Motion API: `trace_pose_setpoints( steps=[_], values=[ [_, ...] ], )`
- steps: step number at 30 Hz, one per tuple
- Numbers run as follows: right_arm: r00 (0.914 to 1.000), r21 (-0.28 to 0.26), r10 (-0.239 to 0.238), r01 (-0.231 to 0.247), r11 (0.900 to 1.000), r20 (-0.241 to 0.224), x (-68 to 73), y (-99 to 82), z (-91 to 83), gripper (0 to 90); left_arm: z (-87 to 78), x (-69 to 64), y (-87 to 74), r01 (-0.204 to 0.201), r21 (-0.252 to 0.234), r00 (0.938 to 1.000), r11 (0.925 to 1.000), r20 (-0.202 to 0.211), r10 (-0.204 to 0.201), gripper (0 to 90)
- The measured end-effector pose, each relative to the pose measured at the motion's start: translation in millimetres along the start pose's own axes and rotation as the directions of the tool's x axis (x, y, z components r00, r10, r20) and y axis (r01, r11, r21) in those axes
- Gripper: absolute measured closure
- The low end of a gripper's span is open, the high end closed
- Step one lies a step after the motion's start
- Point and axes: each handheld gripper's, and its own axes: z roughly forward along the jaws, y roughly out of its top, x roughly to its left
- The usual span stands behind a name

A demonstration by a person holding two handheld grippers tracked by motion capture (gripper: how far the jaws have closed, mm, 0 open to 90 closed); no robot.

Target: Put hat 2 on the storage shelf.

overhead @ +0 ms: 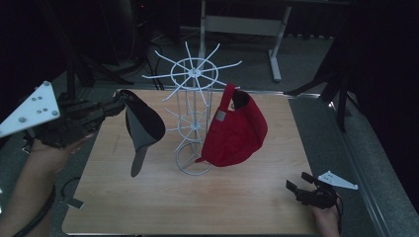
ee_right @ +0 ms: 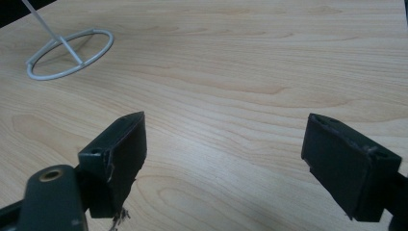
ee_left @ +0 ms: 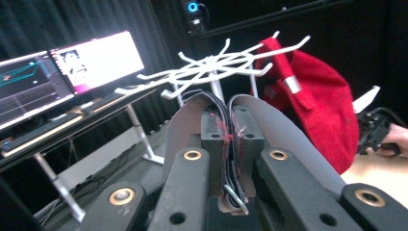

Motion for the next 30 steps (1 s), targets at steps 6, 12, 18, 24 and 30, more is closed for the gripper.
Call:
trace_pose_setpoints(
  steps=[6, 12, 18, 24, 30],
  values=[
    [1.0000, 0.006, -0.003, 0.003, 1.0000, -0.003, 1.1, 0.0, 1.2, 15.9, 10.9, -5.2, 18.0, -0.017, -0.007, 0.9995, 0.9998, 0.026, 0.017, 86.4],
    [1.0000, 0.007, -0.005, 0.006, 1.0000, -0.005, 1.6, 0.0, 1.7, 15.9, 22.4, -11.0, 35.9, -0.025, -0.029, 0.9984, 0.9993, 0.051, 0.026, 86.4],
    [1.0000, 0.009, -0.006, 0.006, 0.9999, -0.005, 1.5, -0.3, 1.3, 15.9, 42.6, -15.5, 50.0, -0.007, -0.002, 0.9984, 1.0000, 0.056, 0.007, 86.4],
    [1.0000, 0.008, 0.002, -0.002, 1.0000, -0.001, -0.1, -1.3, -0.3, 15.9, 58.6, -26.0, 56.1, -0.012, 0.015, 0.9960, 0.9998, 0.089, 0.010, 86.4],
    [1.0000, 0.009, -0.001, 0.001, 1.0000, -0.003, -0.1, -1.2, 0.0, 15.9, 67.9, -34.6, 53.2, -0.018, 0.040, 0.9917, 0.9990, 0.128, 0.013, 86.3]
  ],
)
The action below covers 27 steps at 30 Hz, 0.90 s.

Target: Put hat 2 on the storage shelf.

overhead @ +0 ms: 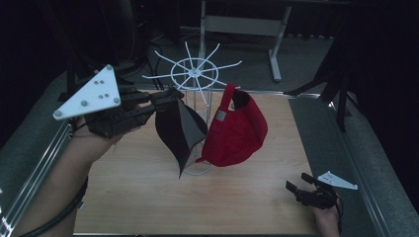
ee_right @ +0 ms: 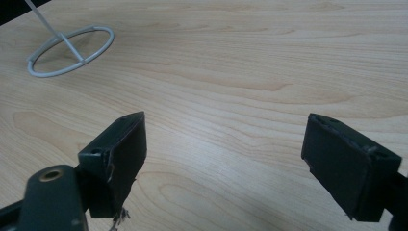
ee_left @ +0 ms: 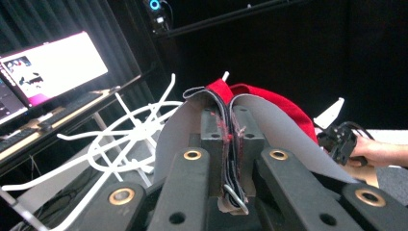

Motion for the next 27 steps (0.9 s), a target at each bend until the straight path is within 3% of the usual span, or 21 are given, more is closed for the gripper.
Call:
trace_pose_setpoints(
  steps=[5, 12, 21, 23, 27],
  values=[
    [1.0000, 0.003, 0.001, -0.001, 1.0000, 0.000, -0.3, -0.3, 0.5, 15.9, 3.0, -5.2, -8.9, -0.007, 0.043, 0.9998, 0.9991, 0.018, 0.006, 86.3],
    [1.0000, 0.001, 0.002, -0.002, 1.0000, -0.001, 0.0, 0.2, 0.5, 15.9, 4.9, -9.0, -26.6, 0.024, 0.091, 0.9986, 0.9956, 0.045, -0.028, 86.1],
    [1.0000, -0.010, 0.001, -0.001, 0.9999, 0.002, -0.6, -0.5, -0.6, 15.9, 8.1, -13.0, -54.7, 0.081, 0.075, 0.9944, 0.9938, 0.062, -0.086, 85.8],
    [1.0000, -0.009, 0.007, -0.007, 0.9999, 0.004, -1.7, -0.9, -1.0, 15.9, 5.6, -13.0, -57.4, 0.096, 0.053, 0.9927, 0.9939, 0.067, -0.100, 85.0],
    [0.9999, -0.012, 0.011, -0.011, 0.9999, 0.007, -2.3, -1.5, -1.4, 15.8, -2.3, -14.9, -58.7, 0.105, 0.028, 0.9920, 0.9941, 0.067, -0.106, 69.9]
  ],
)
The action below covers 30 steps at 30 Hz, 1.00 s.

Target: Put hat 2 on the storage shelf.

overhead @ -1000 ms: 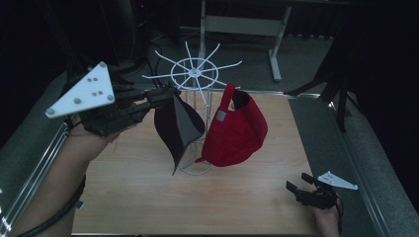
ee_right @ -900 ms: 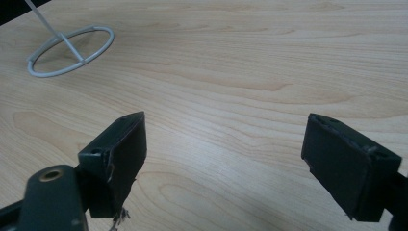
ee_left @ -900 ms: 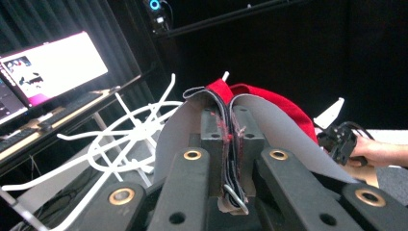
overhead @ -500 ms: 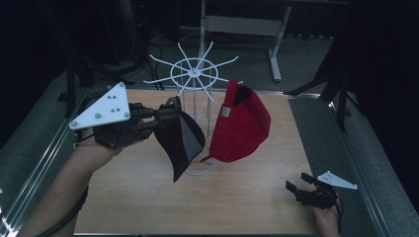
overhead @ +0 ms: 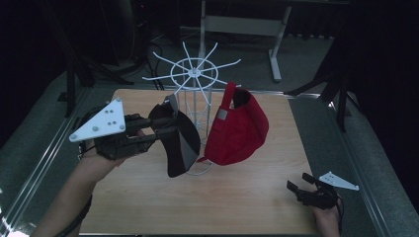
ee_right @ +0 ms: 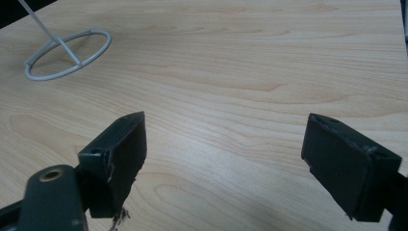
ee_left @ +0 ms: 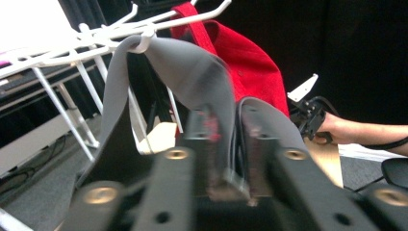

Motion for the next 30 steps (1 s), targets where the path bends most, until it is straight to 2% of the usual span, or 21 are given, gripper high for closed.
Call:
trace_pose_setpoints(
  steps=[2, 5, 10, 12, 20, 23, 25, 30],
  values=[
    [1.0000, -0.003, -0.006, 0.006, 1.0000, 0.001, 0.6, 0.2, 0.2, 15.9, -4.5, -0.9, -1.1, 0.011, -0.006, 0.9999, 0.9999, -0.009, -0.011, 63.5],
    [1.0000, -0.009, -0.008, 0.008, 0.9999, 0.004, 1.2, 0.2, 0.6, 15.8, -11.6, -1.7, -5.4, 0.024, -0.006, 0.9996, 0.9997, -0.017, -0.024, 60.8],
    [0.9999, -0.018, -0.013, 0.013, 0.9998, 0.004, 2.0, 0.2, 0.5, 15.8, -21.3, -2.4, -18.0, 0.059, 0.002, 0.9981, 0.9983, -0.018, -0.059, 60.7],
    [0.9999, -0.019, -0.014, 0.014, 0.9997, 0.004, 2.2, 0.1, 0.7, 15.8, -23.3, -3.5, -24.2, 0.059, 0.014, 0.9981, 0.9982, -0.021, -0.058, 60.7],
    [0.9998, -0.032, -0.021, 0.021, 0.9992, 0.000, 1.0, -0.6, 0.7, 15.7, -29.1, -4.6, -54.1, 0.093, 0.029, 0.9951, 0.9952, -0.037, -0.092, 59.6],
    [0.9984, -0.032, -0.050, 0.051, 0.9982, 0.026, 2.5, -1.1, 1.5, 15.7, -27.6, -5.7, -68.1, 0.085, 0.078, 0.9956, 0.9933, -0.044, -0.082, 59.8],
    [0.9980, -0.028, -0.055, 0.056, 0.9980, 0.031, 2.8, -1.1, 1.7, 15.5, -27.0, -5.8, -78.0, 0.099, 0.097, 0.9943, 0.9904, -0.049, -0.094, 59.7],
    [0.9960, -0.019, -0.075, 0.076, 0.9970, 0.049, 3.5, -1.7, 3.1, 15.5, -30.0, -4.1, -100.8, 0.133, 0.093, 0.9897, 0.9868, -0.067, -0.127, 59.6]
  ],
)
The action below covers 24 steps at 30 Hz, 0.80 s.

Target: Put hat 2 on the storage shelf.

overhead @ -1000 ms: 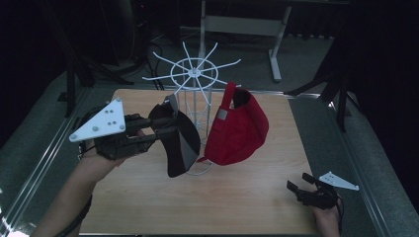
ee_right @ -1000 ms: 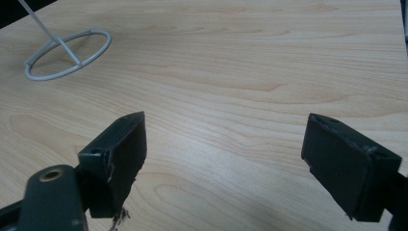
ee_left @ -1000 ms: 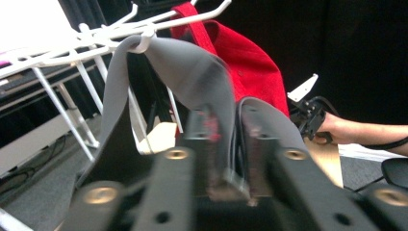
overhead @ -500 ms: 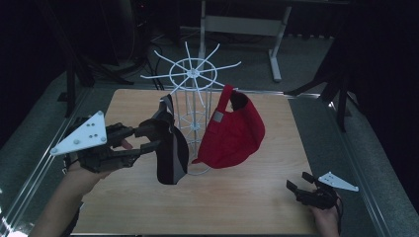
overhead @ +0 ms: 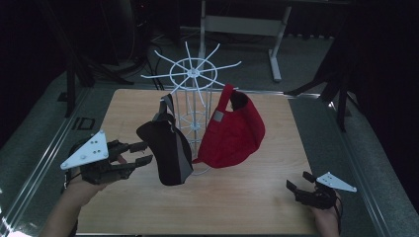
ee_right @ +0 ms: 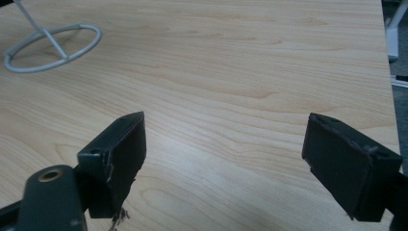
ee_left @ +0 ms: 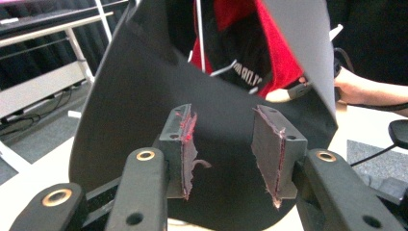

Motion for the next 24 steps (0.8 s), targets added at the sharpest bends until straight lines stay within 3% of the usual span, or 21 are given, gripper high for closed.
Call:
trace_pose_setpoints(
  steps=[7, 11, 14, 16, 18, 24],
  values=[
    [1.0000, 0.004, -0.001, 0.001, 1.0000, -0.003, 0.4, -0.3, 1.5, 15.5, 2.9, 2.2, -34.5, 0.025, 0.034, 0.9993, 0.9991, -0.030, -0.024, 57.2],
    [1.0000, 0.008, -0.005, 0.005, 1.0000, -0.007, 1.0, 0.2, 1.9, 15.5, 5.3, 2.9, -57.4, 0.053, 0.013, 0.9973, 0.9985, -0.051, -0.052, 57.1],
    [1.0000, 0.009, -0.003, 0.003, 1.0000, -0.009, 1.3, 0.3, 2.3, 15.5, 7.3, 2.9, -69.1, 0.070, 0.002, 0.9951, 0.9975, -0.070, -0.070, 49.7],
    [1.0000, 0.009, -0.005, 0.005, 0.9999, -0.008, 1.3, 0.4, 2.4, 15.6, 8.8, 3.2, -76.4, 0.082, 0.000, 0.9926, 0.9966, -0.090, -0.082, 38.8],
    [0.9999, 0.007, -0.003, 0.003, 1.0000, -0.010, 1.3, 0.9, 2.9, 15.6, 10.0, 3.6, -82.9, 0.092, -0.006, 0.9883, 0.9957, -0.121, -0.093, 35.2],
    [0.9999, 0.014, -0.003, 0.003, 0.9999, -0.012, 1.7, -0.1, 3.9, 15.6, 13.9, 5.2, -99.2, 0.131, 0.004, 0.9828, 0.9914, -0.132, -0.129, 25.8]
  ],
)
